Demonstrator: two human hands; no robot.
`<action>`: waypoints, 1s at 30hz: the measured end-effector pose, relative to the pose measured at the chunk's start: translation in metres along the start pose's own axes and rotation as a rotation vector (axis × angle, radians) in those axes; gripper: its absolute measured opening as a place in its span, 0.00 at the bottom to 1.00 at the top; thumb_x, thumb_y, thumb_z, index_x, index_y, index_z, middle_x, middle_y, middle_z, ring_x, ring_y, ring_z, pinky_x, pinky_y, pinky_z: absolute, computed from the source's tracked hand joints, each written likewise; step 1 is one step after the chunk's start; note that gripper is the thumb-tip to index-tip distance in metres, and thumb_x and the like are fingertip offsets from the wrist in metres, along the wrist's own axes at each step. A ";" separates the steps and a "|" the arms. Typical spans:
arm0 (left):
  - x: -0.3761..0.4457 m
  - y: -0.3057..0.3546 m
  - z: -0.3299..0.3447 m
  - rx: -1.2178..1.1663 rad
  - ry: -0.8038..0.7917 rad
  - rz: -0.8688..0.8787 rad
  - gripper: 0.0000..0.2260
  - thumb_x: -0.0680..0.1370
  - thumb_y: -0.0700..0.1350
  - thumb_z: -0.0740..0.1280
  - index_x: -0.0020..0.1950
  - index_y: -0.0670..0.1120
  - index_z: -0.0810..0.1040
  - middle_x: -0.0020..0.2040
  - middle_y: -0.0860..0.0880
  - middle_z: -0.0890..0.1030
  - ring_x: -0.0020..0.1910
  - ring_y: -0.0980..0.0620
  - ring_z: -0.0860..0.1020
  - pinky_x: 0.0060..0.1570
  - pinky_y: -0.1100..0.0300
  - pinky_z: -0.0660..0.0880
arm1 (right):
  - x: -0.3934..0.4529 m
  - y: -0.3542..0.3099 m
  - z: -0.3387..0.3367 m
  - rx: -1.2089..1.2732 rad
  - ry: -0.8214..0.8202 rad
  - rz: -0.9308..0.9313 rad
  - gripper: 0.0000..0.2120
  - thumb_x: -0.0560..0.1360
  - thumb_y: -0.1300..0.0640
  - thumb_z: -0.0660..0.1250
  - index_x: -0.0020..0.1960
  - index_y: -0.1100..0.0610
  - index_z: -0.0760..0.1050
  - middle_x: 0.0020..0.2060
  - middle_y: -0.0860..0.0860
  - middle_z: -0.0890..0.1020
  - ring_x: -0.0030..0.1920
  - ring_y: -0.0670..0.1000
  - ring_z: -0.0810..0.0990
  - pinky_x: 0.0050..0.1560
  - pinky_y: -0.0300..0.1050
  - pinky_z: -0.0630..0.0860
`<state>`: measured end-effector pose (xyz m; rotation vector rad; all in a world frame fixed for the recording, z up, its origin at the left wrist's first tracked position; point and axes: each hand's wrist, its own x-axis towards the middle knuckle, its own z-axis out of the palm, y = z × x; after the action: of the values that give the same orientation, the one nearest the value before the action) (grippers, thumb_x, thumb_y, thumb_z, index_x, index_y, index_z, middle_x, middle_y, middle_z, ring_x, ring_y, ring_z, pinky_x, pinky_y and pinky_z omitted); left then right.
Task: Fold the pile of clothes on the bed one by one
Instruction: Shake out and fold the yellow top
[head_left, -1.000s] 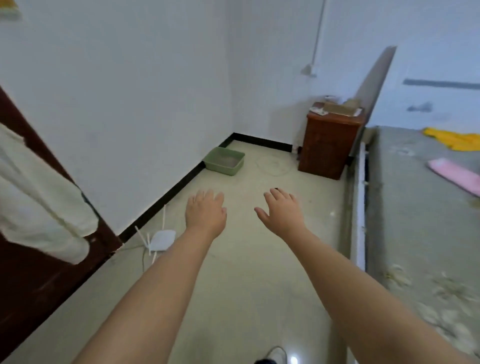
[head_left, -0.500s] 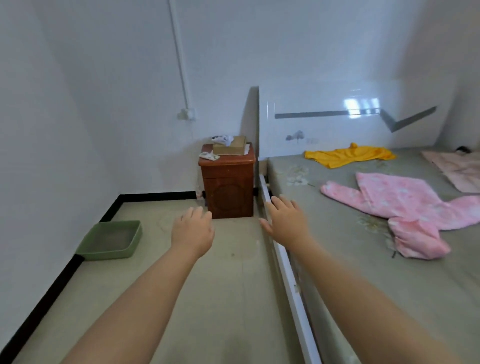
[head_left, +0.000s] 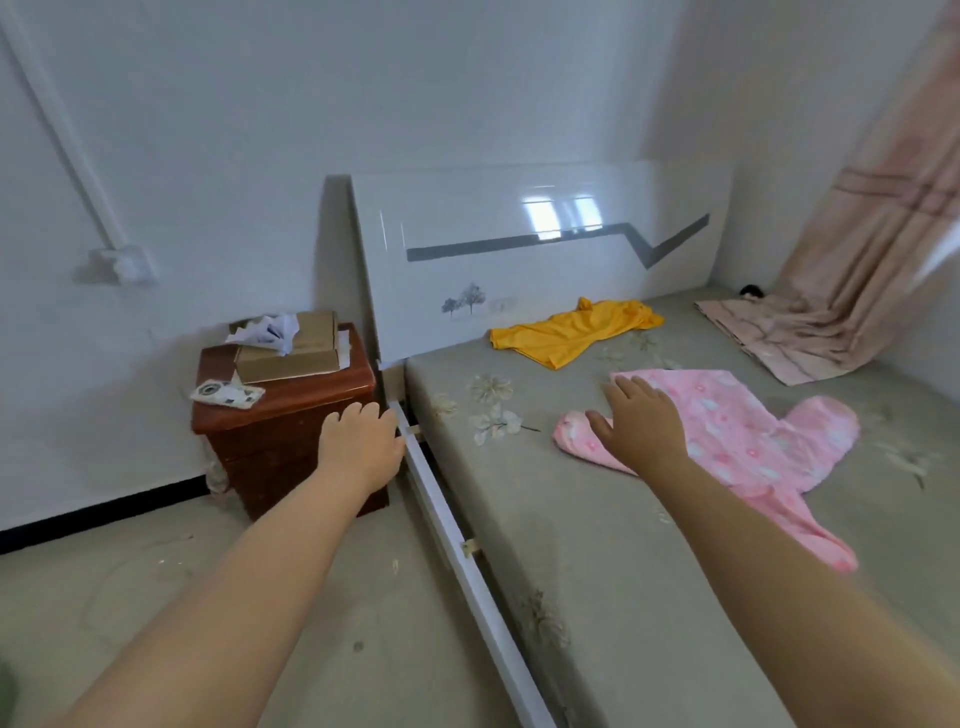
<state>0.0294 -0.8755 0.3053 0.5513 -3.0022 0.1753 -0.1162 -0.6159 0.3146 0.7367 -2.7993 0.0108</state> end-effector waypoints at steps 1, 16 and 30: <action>0.027 0.001 0.006 -0.011 0.009 0.032 0.16 0.80 0.51 0.54 0.64 0.47 0.69 0.60 0.48 0.74 0.60 0.49 0.70 0.55 0.57 0.68 | 0.019 0.005 0.009 -0.009 -0.014 0.024 0.21 0.78 0.47 0.56 0.65 0.59 0.68 0.64 0.55 0.72 0.67 0.53 0.66 0.61 0.47 0.62; 0.432 0.032 0.125 0.007 -0.056 0.330 0.12 0.79 0.46 0.55 0.53 0.40 0.73 0.53 0.44 0.76 0.52 0.46 0.73 0.40 0.58 0.62 | 0.318 0.052 0.184 0.112 -0.218 0.289 0.23 0.79 0.48 0.55 0.67 0.62 0.65 0.66 0.57 0.70 0.66 0.56 0.66 0.63 0.50 0.63; 0.712 0.101 0.361 -0.020 -0.476 0.688 0.16 0.80 0.49 0.54 0.63 0.41 0.69 0.66 0.44 0.69 0.66 0.46 0.65 0.59 0.55 0.64 | 0.512 0.065 0.418 0.219 -0.491 0.599 0.20 0.79 0.50 0.55 0.66 0.59 0.66 0.64 0.53 0.71 0.66 0.55 0.66 0.61 0.49 0.64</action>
<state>-0.6922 -1.0759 0.0118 -0.5454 -3.5135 0.0550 -0.6769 -0.8357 0.0347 -0.1158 -3.4172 0.2821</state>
